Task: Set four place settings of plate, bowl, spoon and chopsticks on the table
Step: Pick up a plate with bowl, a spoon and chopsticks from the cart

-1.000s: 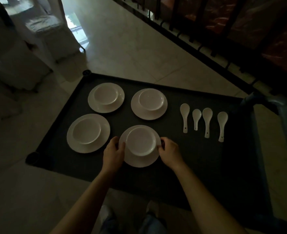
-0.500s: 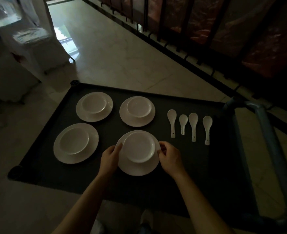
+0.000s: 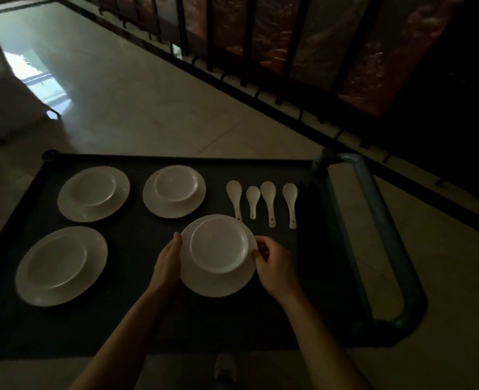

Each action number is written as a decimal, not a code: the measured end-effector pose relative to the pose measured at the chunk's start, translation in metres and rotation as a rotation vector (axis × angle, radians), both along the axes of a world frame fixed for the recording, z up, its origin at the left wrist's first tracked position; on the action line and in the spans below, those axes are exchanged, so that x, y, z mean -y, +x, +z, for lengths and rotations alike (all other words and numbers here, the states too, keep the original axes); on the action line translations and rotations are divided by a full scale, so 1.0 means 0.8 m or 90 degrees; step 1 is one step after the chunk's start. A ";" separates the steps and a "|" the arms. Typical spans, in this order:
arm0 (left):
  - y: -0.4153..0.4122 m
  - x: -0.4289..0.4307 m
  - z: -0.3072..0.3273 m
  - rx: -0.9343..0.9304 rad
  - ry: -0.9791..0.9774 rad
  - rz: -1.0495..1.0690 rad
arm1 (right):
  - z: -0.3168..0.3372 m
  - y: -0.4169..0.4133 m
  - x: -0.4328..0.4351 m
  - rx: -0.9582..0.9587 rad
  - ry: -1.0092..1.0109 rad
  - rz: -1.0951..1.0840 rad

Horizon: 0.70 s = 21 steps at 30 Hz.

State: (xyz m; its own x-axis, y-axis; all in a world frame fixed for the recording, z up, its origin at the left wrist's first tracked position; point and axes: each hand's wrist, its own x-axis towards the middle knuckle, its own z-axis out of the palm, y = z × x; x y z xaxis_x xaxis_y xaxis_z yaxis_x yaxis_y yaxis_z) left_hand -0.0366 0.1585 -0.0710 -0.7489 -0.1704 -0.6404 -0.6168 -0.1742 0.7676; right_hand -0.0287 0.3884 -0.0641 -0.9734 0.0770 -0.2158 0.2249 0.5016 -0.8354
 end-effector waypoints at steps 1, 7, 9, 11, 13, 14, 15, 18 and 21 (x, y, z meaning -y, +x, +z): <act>-0.002 -0.009 0.002 -0.003 0.000 -0.011 | 0.001 0.003 -0.007 -0.010 -0.003 -0.010; -0.019 -0.045 -0.005 -0.008 -0.032 -0.034 | 0.005 0.019 -0.043 -0.035 -0.035 -0.055; -0.024 -0.053 -0.006 0.008 -0.035 -0.022 | 0.003 0.021 -0.057 -0.029 -0.038 -0.104; -0.026 -0.059 -0.006 0.013 -0.031 -0.012 | -0.004 0.019 -0.075 -0.023 0.015 -0.168; -0.029 -0.061 -0.004 0.006 -0.024 -0.007 | -0.017 0.014 -0.092 -0.006 0.127 -0.211; -0.030 -0.062 -0.004 0.002 -0.023 -0.004 | -0.023 0.011 -0.097 0.002 0.189 -0.220; -0.032 -0.062 -0.002 0.000 -0.018 -0.003 | -0.030 0.008 -0.101 0.009 0.237 -0.218; -0.032 -0.063 0.005 -0.001 -0.001 -0.007 | -0.042 0.000 -0.103 0.039 0.300 -0.192; -0.029 -0.062 0.011 -0.011 -0.003 -0.018 | -0.048 -0.007 -0.103 0.036 0.331 -0.186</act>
State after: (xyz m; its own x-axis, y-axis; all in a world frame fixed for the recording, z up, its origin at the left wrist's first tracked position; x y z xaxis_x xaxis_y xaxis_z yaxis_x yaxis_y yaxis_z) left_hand -0.0597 0.2085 -0.0622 -0.7643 -0.1510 -0.6269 -0.6084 -0.1534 0.7787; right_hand -0.0341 0.4705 -0.1027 -0.8839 0.4495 -0.1293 0.4525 0.7520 -0.4794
